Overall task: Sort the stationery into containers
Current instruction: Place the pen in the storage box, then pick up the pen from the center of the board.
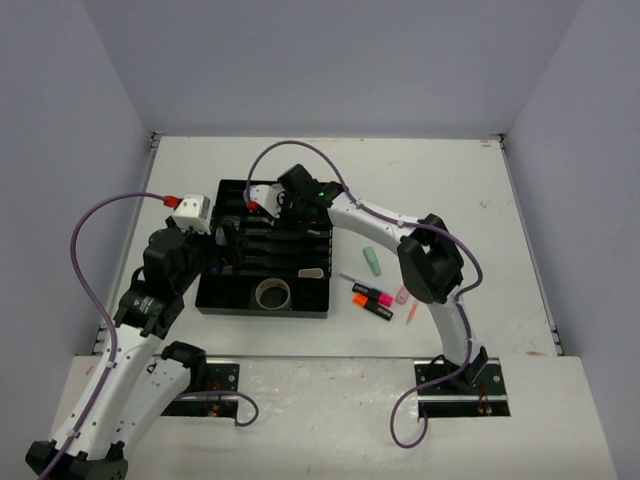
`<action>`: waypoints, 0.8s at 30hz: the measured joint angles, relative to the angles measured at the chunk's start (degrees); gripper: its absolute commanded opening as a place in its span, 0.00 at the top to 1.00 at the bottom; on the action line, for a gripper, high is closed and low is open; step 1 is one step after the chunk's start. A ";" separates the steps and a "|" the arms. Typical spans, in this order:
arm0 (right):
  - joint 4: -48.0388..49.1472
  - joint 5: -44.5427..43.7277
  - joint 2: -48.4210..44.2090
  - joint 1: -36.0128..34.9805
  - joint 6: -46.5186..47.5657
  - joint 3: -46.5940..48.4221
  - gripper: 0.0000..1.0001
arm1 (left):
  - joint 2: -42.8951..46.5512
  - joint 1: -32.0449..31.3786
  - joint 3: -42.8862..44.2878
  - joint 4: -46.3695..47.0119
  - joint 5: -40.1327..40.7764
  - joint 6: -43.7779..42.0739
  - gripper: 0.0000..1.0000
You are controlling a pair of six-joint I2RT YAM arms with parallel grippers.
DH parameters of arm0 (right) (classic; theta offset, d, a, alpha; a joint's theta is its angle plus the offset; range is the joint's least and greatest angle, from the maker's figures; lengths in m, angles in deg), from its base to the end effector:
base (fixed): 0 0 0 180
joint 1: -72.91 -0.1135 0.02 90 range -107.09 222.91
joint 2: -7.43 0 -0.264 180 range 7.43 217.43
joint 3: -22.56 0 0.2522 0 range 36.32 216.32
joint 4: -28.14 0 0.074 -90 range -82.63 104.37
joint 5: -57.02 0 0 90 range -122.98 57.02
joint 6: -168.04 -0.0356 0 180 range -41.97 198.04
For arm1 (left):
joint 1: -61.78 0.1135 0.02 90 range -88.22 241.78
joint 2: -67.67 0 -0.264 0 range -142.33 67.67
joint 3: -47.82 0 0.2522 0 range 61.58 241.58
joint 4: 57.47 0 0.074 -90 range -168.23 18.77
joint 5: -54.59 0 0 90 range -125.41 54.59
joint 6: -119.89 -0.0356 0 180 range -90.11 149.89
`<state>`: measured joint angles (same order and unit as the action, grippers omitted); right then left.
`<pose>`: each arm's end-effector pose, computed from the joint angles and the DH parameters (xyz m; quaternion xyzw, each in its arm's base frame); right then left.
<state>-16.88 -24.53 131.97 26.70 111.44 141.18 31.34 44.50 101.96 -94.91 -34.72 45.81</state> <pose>0.3349 0.3569 0.2202 -0.6206 0.7063 0.1062 0.3236 0.1440 -0.0443 0.3102 0.0062 0.8173 -0.1599 0.5536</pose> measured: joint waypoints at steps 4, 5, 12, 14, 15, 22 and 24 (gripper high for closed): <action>-1.21 0.00 1.21 0.08 3.20 0.00 0.95 | -0.03 0.02 0.00 0.02 -0.29 -0.01 0.00; -1.33 0.00 1.47 0.11 3.87 0.00 0.94 | -0.06 0.02 0.00 0.02 -0.52 -0.02 0.00; -1.84 0.00 2.77 0.30 6.24 0.02 0.81 | -0.60 0.00 0.00 0.04 -2.33 -0.03 0.00; -1.94 -0.12 2.78 0.37 6.59 0.05 0.72 | -0.64 0.01 0.00 0.04 -2.76 -0.04 0.00; -1.94 -0.23 2.78 0.40 6.74 0.09 0.68 | -0.67 0.02 0.00 0.04 -2.98 -0.04 0.00; -2.02 -1.70 2.81 0.73 6.81 0.94 0.55 | -0.90 0.02 0.00 0.06 -3.54 -0.04 0.00; -2.10 -2.01 2.81 0.76 6.72 0.98 0.57 | -0.91 0.02 0.00 0.07 -3.72 -0.04 0.00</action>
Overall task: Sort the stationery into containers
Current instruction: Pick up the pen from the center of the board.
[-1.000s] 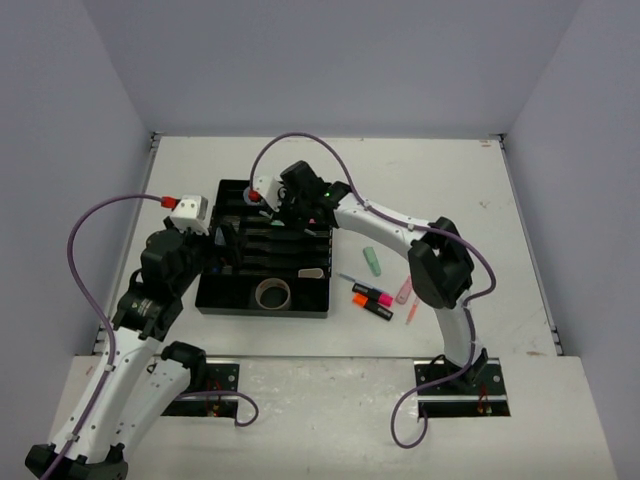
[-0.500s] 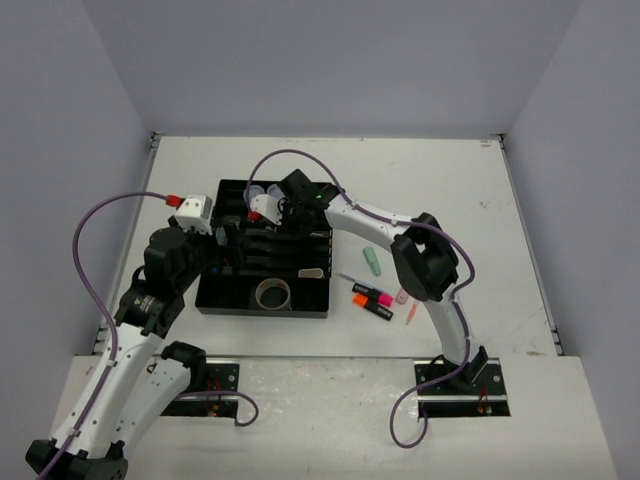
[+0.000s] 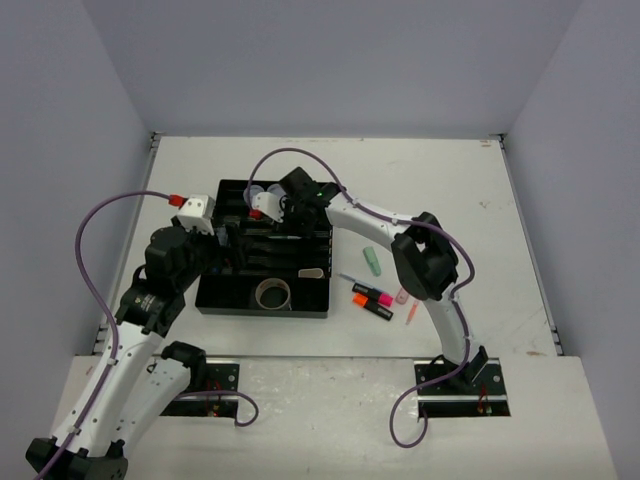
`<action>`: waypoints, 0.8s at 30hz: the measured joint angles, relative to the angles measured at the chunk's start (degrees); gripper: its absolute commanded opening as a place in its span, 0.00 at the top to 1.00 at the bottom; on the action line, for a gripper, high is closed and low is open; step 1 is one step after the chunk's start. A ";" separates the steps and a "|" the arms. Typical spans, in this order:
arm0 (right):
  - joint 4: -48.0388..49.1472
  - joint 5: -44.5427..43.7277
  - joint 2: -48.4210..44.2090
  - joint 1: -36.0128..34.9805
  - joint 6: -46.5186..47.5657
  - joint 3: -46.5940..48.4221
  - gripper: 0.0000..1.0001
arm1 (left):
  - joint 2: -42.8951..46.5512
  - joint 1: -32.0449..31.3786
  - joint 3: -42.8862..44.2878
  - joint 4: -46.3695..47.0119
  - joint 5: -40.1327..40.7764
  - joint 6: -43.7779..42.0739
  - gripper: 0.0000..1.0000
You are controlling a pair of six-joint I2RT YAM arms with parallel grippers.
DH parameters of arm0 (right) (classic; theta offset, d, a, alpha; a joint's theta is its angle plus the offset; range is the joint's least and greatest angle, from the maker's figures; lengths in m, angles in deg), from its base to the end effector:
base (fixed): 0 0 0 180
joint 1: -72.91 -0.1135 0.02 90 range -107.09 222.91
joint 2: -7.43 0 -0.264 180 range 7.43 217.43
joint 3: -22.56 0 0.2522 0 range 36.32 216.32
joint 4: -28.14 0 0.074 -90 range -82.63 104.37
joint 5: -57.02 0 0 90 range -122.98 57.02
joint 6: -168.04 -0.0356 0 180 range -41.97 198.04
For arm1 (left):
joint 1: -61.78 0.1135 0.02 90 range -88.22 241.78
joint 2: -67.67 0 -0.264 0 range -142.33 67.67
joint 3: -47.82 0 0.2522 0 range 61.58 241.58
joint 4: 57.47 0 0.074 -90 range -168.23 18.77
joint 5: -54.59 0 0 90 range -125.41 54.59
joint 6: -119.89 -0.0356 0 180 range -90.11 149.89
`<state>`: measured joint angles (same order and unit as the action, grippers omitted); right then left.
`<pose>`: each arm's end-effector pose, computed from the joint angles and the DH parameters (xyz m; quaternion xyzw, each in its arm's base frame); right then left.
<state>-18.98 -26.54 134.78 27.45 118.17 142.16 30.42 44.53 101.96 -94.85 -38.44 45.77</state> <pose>0.3429 0.3542 0.1999 -0.6591 0.6870 0.0675 0.2985 0.1463 -0.0474 0.3082 0.0249 0.8211 -0.1833 0.5400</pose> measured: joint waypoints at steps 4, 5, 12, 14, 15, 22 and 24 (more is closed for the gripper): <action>-0.20 -0.55 -0.09 0.08 -0.79 0.00 0.57 | -0.13 0.00 0.00 0.00 -0.17 0.00 0.00; -0.19 -0.57 -0.37 0.13 -1.51 -0.13 0.57 | -0.14 0.00 0.00 0.00 -0.13 0.00 0.00; 5.55 -2.68 -21.26 3.69 -18.82 -17.08 0.49 | 0.41 0.02 0.00 -0.31 3.52 0.07 0.00; 7.33 -6.19 -33.80 7.51 -28.14 -26.46 0.46 | 0.87 0.04 0.00 -0.59 4.59 0.08 0.00; 8.13 -8.31 -39.69 9.88 -32.80 -30.61 0.45 | 1.05 0.04 0.00 -0.74 4.95 0.10 0.00; 3.60 -17.40 -57.28 21.78 -61.75 -50.91 0.50 | 1.14 -1.09 0.00 -1.36 6.40 0.20 0.00; 1.38 -16.93 -57.42 23.15 -66.25 -56.07 0.55 | 1.08 -2.06 0.00 -1.39 6.58 0.23 0.00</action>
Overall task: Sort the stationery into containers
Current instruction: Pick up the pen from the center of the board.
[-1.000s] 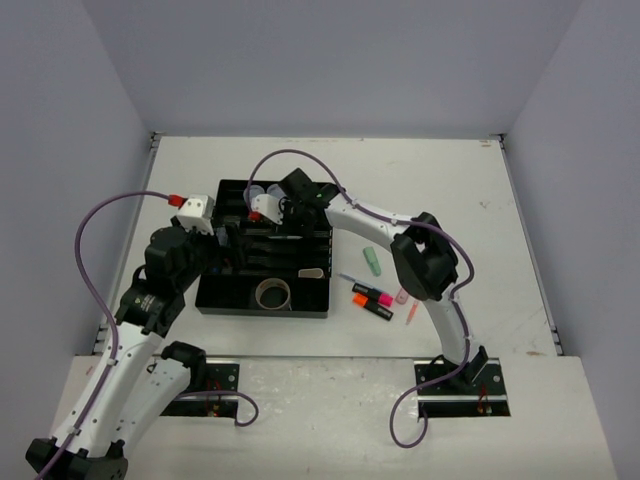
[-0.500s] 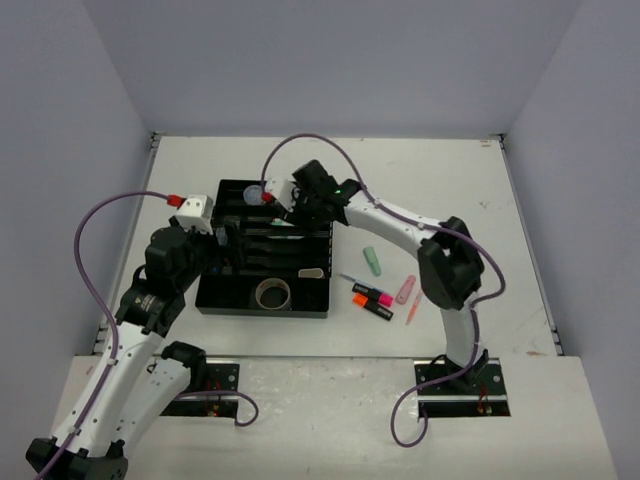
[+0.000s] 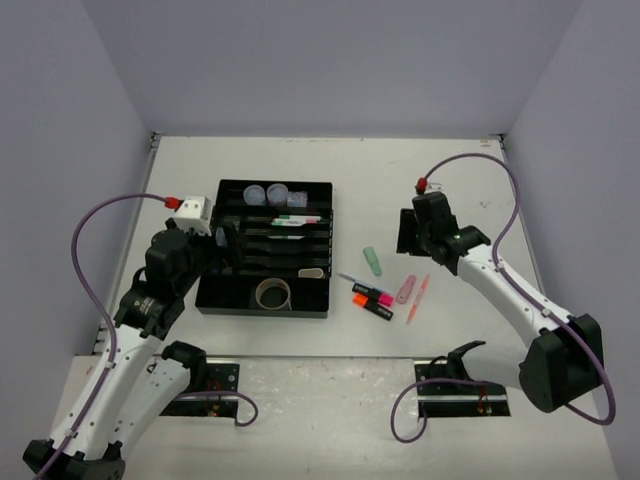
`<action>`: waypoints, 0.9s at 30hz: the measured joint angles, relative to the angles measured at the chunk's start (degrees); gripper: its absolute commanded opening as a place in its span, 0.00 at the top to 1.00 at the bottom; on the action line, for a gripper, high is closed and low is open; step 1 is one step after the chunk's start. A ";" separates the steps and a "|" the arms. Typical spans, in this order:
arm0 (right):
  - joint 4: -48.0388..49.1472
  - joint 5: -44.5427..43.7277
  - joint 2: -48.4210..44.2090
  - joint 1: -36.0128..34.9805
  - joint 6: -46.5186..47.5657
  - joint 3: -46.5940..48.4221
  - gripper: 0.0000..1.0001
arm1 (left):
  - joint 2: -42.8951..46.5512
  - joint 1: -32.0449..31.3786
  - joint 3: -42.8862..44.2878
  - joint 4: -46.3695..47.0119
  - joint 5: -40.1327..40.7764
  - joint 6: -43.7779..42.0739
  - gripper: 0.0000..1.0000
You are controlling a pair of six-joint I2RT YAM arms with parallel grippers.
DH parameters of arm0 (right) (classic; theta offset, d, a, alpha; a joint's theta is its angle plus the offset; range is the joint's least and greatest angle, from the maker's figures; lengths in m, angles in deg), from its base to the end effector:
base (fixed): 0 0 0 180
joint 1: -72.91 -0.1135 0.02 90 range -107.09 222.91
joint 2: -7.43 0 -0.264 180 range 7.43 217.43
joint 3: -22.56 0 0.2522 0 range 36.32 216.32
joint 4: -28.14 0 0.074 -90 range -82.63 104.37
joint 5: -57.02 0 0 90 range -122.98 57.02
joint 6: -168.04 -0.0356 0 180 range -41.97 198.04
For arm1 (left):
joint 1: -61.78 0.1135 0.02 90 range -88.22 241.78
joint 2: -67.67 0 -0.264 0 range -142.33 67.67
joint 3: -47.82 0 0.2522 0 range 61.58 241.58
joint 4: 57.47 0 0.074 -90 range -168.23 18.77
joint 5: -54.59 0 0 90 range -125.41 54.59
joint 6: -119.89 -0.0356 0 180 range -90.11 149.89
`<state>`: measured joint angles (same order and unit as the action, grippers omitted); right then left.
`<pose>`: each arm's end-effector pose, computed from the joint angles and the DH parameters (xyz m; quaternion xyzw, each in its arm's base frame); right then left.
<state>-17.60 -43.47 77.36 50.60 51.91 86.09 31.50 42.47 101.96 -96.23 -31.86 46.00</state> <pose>0.2309 0.0877 0.2473 0.0610 0.9404 0.0537 0.3301 0.1415 -0.0472 0.3082 0.0054 0.8229 -0.1484 0.5485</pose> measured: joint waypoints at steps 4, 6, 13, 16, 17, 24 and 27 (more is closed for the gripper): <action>-5.98 0.51 -0.92 2.97 -5.71 -4.99 0.56 | -0.17 -1.63 0.00 0.00 0.03 0.01 0.00; -7.24 0.49 -1.04 4.00 -7.70 -5.18 0.58 | -0.32 -2.19 0.00 -0.04 0.20 0.04 0.00; -7.75 1.04 -0.51 6.99 -10.68 -6.13 0.64 | -0.07 -5.04 0.00 -0.58 1.87 0.73 0.00; -7.87 1.16 1.35 7.33 -11.21 -6.72 0.65 | 0.48 -5.85 0.00 -0.83 2.79 0.84 0.00; -7.89 1.18 1.96 7.33 -11.32 -6.90 0.66 | 0.67 -6.02 0.00 -0.88 3.06 0.85 0.00; -6.70 2.66 7.55 7.40 -11.53 -7.07 0.69 | 1.89 -6.81 0.00 -1.18 3.86 0.86 0.00; -4.89 4.02 10.26 7.46 -11.87 -7.59 0.70 | 2.17 -7.04 0.00 -1.25 4.01 0.86 0.00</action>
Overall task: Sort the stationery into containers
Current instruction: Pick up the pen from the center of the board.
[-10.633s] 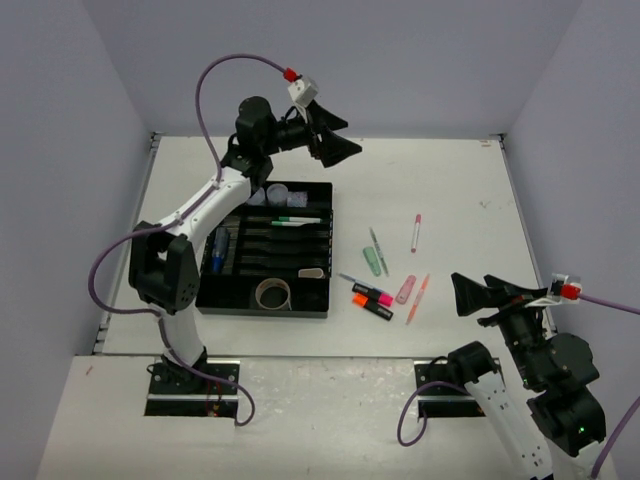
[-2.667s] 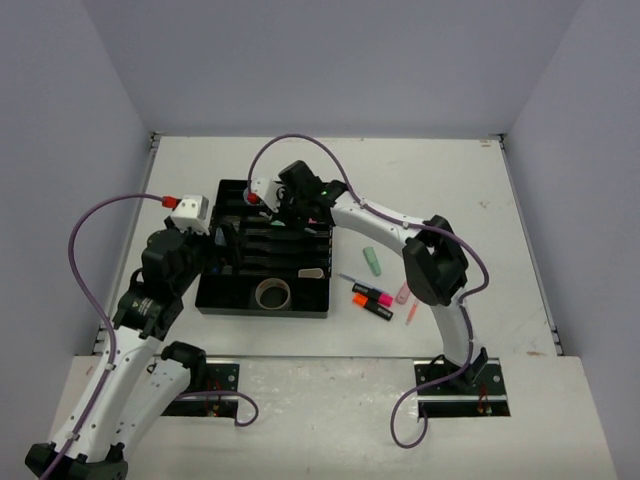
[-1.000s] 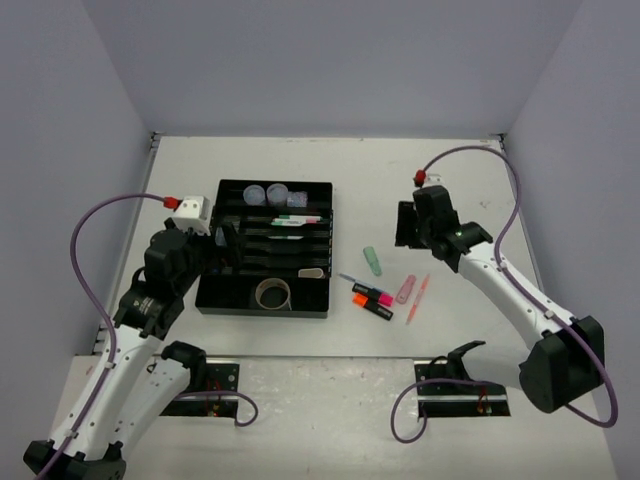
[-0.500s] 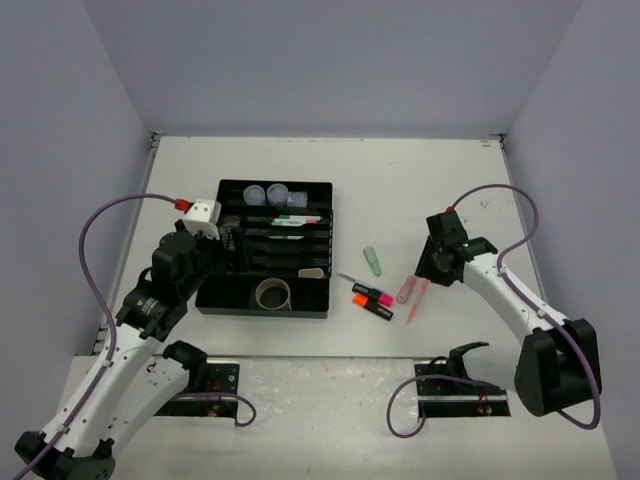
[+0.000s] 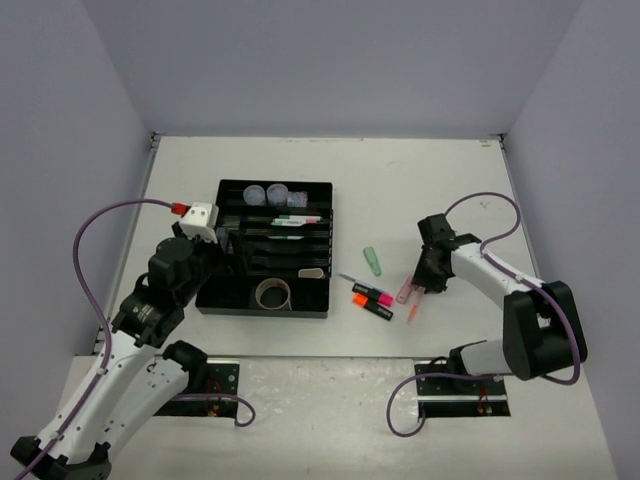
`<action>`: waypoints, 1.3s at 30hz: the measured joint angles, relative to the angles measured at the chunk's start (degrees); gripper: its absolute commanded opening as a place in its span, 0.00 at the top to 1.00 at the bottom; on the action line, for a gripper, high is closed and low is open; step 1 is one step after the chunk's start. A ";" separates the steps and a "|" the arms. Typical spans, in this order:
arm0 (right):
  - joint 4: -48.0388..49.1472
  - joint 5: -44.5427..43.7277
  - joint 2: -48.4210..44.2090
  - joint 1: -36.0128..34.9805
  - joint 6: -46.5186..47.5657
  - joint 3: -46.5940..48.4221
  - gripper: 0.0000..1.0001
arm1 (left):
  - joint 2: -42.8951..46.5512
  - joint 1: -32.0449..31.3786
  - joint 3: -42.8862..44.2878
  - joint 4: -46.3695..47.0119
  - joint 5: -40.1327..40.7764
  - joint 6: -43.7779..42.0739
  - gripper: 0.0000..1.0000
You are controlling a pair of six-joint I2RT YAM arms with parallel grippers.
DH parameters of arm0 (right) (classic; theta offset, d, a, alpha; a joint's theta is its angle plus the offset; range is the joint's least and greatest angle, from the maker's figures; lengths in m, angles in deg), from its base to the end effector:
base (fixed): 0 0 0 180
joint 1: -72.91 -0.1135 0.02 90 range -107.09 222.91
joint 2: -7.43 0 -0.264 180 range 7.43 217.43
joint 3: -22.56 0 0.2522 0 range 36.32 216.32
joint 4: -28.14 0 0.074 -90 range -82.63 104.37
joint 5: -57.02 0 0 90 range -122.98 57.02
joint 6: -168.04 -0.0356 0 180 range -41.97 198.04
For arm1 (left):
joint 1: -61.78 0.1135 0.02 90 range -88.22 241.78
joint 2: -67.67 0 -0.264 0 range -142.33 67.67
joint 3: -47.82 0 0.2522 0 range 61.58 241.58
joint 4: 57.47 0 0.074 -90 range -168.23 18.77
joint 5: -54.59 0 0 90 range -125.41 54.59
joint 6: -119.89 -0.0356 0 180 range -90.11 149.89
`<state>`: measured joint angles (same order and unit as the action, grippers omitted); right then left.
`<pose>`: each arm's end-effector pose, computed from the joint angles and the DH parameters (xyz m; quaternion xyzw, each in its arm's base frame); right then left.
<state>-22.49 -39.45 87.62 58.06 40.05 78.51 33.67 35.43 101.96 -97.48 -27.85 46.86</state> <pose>0.2268 0.0560 0.1645 0.2058 0.9681 0.0084 0.1426 0.1282 -0.0583 0.3108 0.0290 0.8171 -0.1614 0.5527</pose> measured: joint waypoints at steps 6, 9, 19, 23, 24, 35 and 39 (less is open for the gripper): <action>1.10 1.29 0.81 0.20 -0.53 -1.04 0.75 | -0.25 -0.61 0.00 -0.03 -0.02 0.00 0.00; 1.05 1.71 1.30 0.20 -0.50 -0.99 0.84 | -0.39 -0.83 0.00 -0.05 -0.02 0.00 0.00; 0.44 3.91 3.26 0.55 0.08 0.49 0.96 | -0.22 -1.90 0.02 -0.92 0.33 0.00 0.00; -0.15 3.76 3.24 0.57 0.04 0.78 0.99 | -0.26 -2.51 0.10 -1.35 0.39 0.00 0.00; -0.69 3.30 2.88 0.55 0.02 0.87 1.00 | -0.32 -2.60 0.19 -1.41 0.39 0.00 0.00; 0.30 3.82 -6.93 -9.40 10.06 21.81 1.00 | 0.31 -2.18 0.70 -1.78 4.52 0.19 0.00; 7.92 12.74 3.81 -14.13 23.70 36.05 1.00 | 2.67 0.28 0.70 -1.67 6.49 0.50 0.00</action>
<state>-14.58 -26.71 91.44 43.94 63.75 114.56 36.33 35.71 102.66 -99.15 -21.36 47.36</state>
